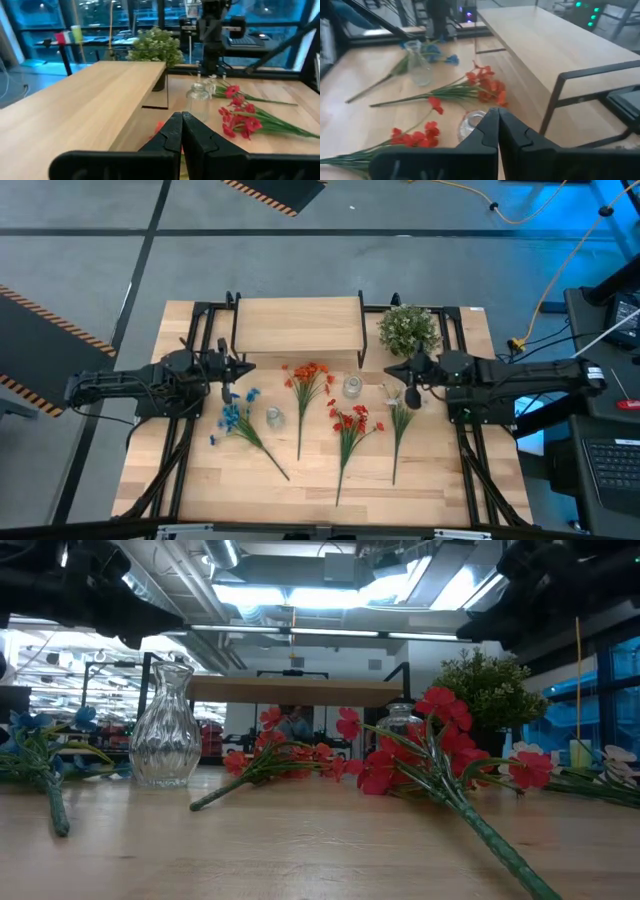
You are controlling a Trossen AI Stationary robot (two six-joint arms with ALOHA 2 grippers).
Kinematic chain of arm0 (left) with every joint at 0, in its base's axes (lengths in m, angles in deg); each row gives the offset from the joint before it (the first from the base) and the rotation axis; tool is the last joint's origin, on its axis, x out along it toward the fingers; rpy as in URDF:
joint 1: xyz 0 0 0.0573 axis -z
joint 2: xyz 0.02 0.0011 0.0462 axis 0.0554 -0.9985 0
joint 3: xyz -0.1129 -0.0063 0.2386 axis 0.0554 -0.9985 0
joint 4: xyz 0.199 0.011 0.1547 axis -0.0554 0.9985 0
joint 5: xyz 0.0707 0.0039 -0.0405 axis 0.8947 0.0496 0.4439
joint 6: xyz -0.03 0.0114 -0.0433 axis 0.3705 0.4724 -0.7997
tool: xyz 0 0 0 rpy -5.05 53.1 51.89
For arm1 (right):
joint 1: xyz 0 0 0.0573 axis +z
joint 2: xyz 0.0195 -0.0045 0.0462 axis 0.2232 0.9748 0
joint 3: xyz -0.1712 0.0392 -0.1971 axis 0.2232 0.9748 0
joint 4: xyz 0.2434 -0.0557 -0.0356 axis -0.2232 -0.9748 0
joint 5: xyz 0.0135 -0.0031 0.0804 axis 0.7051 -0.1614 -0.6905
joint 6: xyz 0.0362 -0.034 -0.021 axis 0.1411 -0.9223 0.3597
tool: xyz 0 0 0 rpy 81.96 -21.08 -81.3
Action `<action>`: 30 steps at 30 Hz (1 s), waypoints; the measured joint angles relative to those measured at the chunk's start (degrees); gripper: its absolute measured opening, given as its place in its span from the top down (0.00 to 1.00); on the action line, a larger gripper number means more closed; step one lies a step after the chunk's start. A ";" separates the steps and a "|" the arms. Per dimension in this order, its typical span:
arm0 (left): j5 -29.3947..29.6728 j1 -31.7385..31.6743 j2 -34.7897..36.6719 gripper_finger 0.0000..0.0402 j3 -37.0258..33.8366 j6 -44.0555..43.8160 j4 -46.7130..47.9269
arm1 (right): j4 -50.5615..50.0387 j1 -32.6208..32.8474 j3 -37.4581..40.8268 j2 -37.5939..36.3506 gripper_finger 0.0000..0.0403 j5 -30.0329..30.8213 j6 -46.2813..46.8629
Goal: Pick and place flowers into a vace then onto a shelf
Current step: Put the white flowers into the right transparent vase
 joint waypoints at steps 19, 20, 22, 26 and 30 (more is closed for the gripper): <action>-0.23 4.57 -10.12 0.99 9.57 2.00 6.90 | 0.95 1.73 -2.63 2.13 0.97 0.34 2.77; 0.34 4.57 -10.32 0.99 9.57 2.37 6.79 | -1.32 2.51 -4.09 2.43 0.97 0.32 3.37; 2.07 4.55 -10.34 0.99 9.57 2.68 6.40 | -6.57 4.40 -7.60 3.49 0.98 0.94 5.49; 3.64 4.55 -10.29 0.99 9.57 2.78 6.14 | -18.29 9.60 -15.17 7.03 0.99 3.51 12.44; 3.67 4.55 -10.26 0.99 9.57 3.64 4.88 | -31.33 15.55 -22.25 11.76 0.99 8.85 23.71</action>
